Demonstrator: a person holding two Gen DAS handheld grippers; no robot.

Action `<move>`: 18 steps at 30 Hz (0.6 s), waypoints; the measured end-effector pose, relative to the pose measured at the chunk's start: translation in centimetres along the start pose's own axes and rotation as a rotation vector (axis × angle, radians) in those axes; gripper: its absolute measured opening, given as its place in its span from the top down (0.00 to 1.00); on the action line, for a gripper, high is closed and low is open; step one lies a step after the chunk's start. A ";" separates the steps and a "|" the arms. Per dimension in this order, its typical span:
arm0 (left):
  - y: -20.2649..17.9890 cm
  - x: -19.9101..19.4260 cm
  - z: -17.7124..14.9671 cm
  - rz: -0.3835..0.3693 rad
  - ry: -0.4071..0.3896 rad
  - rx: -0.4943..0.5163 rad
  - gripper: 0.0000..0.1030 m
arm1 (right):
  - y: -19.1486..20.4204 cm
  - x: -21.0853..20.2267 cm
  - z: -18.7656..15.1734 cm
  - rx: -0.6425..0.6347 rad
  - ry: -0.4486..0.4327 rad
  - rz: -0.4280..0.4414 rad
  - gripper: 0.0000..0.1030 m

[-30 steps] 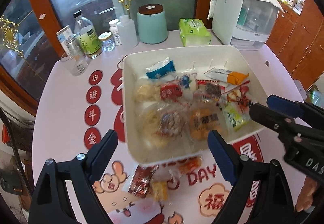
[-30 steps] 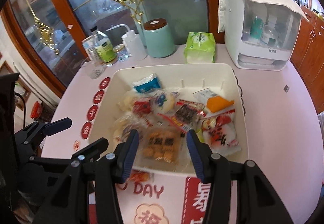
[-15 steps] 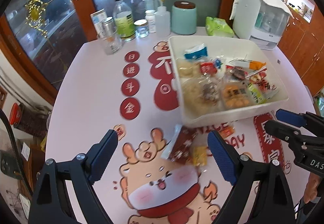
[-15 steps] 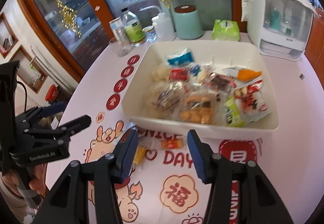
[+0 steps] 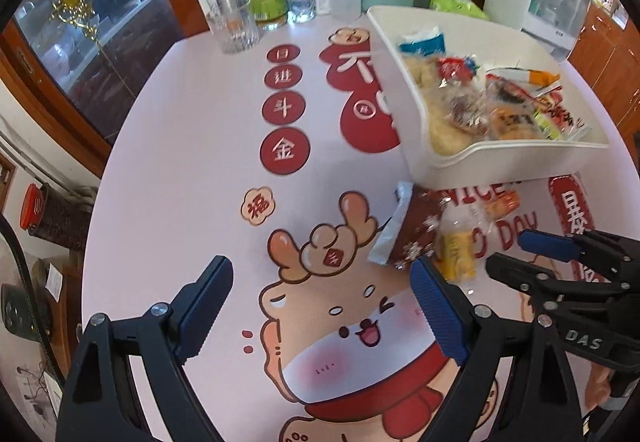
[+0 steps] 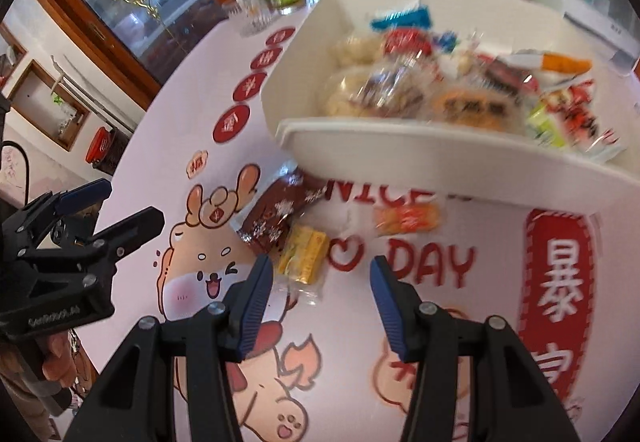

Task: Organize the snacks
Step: 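Grasp the brown snowflake-print pack with left gripper while right grasps the small yellow pack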

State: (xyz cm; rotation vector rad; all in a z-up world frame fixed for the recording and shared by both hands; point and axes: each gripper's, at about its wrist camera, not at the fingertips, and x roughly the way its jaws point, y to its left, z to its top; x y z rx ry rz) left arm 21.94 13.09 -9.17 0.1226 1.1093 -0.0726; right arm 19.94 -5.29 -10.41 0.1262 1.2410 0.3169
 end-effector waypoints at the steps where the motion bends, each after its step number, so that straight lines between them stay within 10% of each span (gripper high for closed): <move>1: 0.1 0.2 0.0 0.000 0.003 0.000 0.13 | 0.2 0.6 -0.1 0.006 0.006 -0.003 0.50; 13: 0.4 2.5 0.8 -0.045 0.030 0.011 0.13 | 2.3 5.4 -0.3 -0.022 0.018 -0.091 0.51; 18: -1.7 4.1 1.1 -0.095 0.064 0.056 0.13 | 2.1 5.2 -0.7 -0.067 -0.024 -0.121 0.73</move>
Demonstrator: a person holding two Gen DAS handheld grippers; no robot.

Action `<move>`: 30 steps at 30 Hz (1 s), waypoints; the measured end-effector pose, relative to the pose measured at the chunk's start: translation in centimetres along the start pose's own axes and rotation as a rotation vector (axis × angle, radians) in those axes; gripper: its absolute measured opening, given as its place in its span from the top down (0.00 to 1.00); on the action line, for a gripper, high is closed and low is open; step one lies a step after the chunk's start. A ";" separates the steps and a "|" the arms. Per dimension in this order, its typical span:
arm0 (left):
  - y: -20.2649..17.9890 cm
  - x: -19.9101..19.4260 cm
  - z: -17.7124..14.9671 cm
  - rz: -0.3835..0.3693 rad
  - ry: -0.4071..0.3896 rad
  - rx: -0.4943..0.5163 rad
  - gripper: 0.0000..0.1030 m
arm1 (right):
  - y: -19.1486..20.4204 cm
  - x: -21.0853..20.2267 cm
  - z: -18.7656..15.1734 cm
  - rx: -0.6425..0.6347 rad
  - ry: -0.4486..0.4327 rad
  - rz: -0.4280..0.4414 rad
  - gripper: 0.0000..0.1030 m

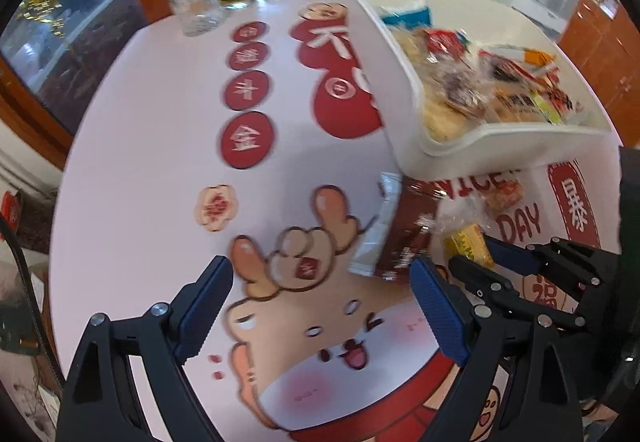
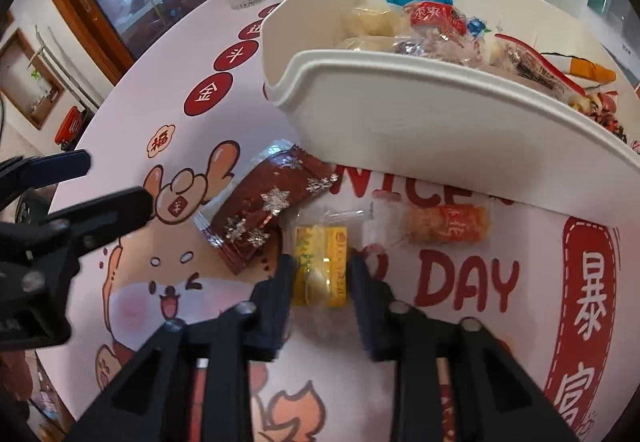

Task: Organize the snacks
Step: 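Grasp the brown snowflake-print pack with left gripper while right grasps the small yellow pack, then carry the brown pack and yellow pack up over the white tray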

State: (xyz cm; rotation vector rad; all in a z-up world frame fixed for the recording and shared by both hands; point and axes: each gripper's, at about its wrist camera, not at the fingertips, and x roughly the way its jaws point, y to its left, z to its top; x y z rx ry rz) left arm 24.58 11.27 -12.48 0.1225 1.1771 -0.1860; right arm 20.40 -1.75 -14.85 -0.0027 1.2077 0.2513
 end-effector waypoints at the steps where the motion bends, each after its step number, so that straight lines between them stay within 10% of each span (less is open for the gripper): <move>1: -0.4 0.4 0.1 -0.005 0.007 0.009 0.13 | -0.4 -0.1 -0.1 0.009 0.001 0.011 0.74; 11: -3.2 4.8 1.6 -0.071 0.074 0.002 0.16 | -3.1 -1.4 -1.8 0.043 0.004 0.010 0.74; 19: -4.0 4.8 1.5 -0.091 0.044 -0.014 0.65 | -3.7 -2.2 -2.8 0.042 0.014 0.021 0.74; 30: -7.1 -0.7 -4.2 -0.157 0.031 -0.026 0.68 | -5.2 -6.6 -5.6 0.008 -0.016 0.055 0.75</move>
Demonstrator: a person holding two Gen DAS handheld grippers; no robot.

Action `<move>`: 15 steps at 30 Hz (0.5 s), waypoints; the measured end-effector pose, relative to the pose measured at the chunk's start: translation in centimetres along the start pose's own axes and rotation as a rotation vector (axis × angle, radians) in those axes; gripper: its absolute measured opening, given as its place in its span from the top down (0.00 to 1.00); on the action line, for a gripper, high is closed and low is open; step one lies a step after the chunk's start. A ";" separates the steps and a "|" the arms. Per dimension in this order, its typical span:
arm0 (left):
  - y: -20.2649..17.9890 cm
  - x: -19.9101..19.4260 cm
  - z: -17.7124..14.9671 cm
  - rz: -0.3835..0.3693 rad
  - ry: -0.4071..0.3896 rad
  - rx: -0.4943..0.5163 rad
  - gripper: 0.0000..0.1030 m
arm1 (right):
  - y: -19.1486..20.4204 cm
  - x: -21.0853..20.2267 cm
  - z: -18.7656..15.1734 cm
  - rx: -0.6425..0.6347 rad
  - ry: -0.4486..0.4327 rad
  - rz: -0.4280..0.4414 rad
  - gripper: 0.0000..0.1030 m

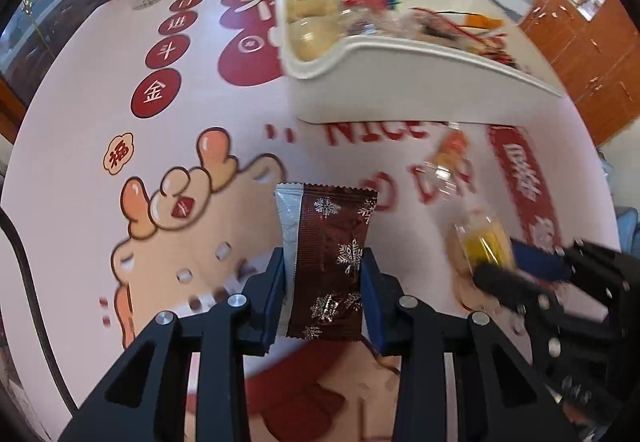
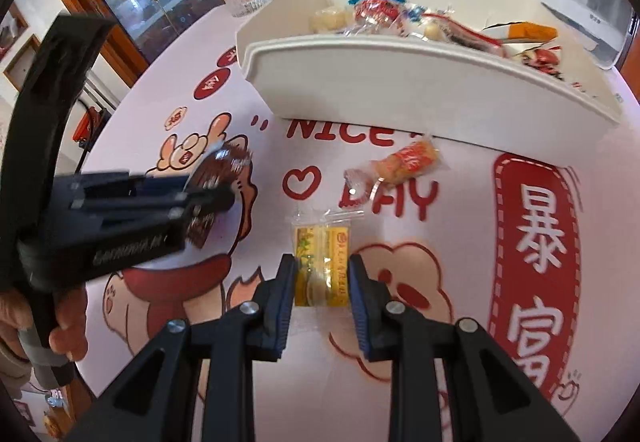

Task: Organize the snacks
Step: 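Carry the brown pack and yellow pack up over the white tray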

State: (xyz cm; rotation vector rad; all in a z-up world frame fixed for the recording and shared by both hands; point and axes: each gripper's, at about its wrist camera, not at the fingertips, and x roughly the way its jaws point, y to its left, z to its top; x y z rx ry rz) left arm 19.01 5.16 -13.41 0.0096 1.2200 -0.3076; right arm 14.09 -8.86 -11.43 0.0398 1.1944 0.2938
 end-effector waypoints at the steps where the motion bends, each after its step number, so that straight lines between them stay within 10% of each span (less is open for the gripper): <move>1: -0.4 -0.6 0.0 -0.007 -0.003 0.006 0.68 | -0.2 -0.5 -0.1 0.004 -0.005 0.004 0.75; 15: -6.7 -11.5 7.6 -0.025 -0.225 0.130 0.67 | -3.5 -11.9 5.6 0.013 -0.231 0.003 0.74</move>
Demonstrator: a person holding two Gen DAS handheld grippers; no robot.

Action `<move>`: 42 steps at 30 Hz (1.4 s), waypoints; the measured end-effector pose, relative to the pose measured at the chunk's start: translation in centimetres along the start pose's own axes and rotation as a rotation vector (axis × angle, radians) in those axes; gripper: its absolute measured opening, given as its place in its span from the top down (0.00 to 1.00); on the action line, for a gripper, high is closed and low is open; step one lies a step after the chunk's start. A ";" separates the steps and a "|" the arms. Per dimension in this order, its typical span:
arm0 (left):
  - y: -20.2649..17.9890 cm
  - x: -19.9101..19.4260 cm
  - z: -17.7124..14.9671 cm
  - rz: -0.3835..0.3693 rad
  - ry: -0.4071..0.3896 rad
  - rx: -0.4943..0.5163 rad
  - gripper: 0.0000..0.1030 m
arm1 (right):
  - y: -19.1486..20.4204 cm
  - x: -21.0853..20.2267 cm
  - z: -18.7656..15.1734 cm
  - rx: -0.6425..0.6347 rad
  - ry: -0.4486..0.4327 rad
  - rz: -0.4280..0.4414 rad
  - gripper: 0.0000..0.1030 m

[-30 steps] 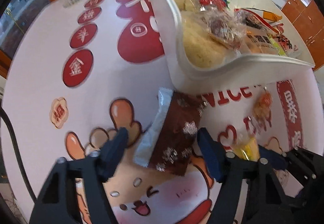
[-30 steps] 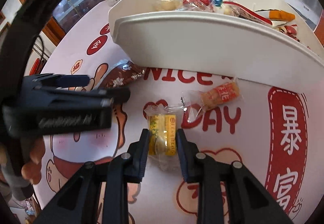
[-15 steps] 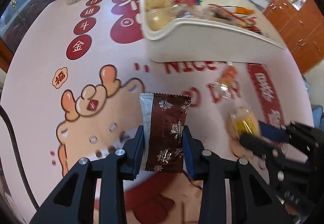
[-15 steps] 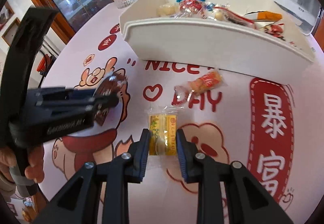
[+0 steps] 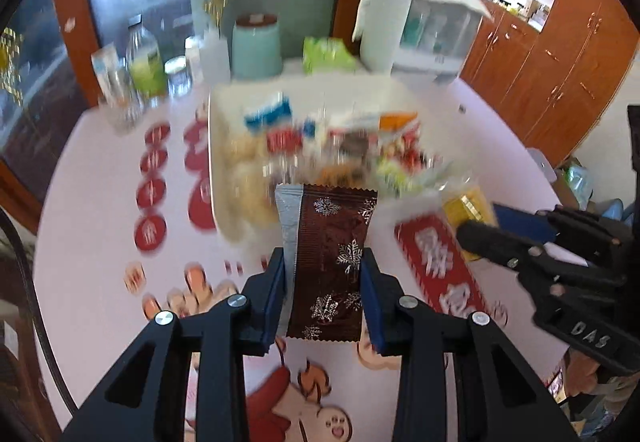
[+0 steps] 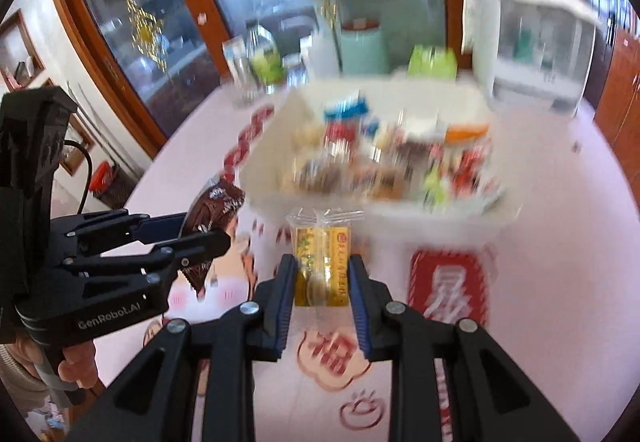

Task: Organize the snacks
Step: 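Carry the brown pack and yellow pack up over the white tray, then open both grippers to release the two packs into the tray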

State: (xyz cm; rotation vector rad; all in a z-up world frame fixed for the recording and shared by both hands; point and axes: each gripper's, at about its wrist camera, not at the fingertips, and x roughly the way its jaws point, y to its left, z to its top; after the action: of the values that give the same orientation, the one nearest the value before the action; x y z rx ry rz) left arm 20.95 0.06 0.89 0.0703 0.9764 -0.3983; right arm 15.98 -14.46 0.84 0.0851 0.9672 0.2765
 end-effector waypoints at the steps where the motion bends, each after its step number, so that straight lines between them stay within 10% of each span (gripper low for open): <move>1: -0.2 -0.4 1.1 0.007 -0.014 0.004 0.67 | -0.2 -0.6 0.6 -0.003 -0.016 -0.002 0.74; 15: 0.4 1.1 13.1 0.133 -0.130 0.036 0.67 | -3.1 -3.3 13.5 0.006 -0.207 -0.085 0.74; 28: 1.5 7.1 13.9 0.167 -0.077 0.032 0.64 | -4.7 2.8 16.0 0.063 -0.135 -0.129 0.74; 32: 2.0 8.9 13.7 0.189 -0.056 0.022 0.16 | -5.4 5.1 15.9 0.080 -0.090 -0.138 0.73; 42: 2.5 10.7 12.2 0.216 -0.010 0.023 0.13 | -6.0 7.8 14.2 0.086 -0.001 -0.177 0.55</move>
State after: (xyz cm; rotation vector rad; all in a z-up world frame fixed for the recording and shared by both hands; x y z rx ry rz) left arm 36.79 -3.67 -1.23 0.1924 0.9439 -0.2111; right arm 32.95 -17.37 1.53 0.0773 0.9790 0.0726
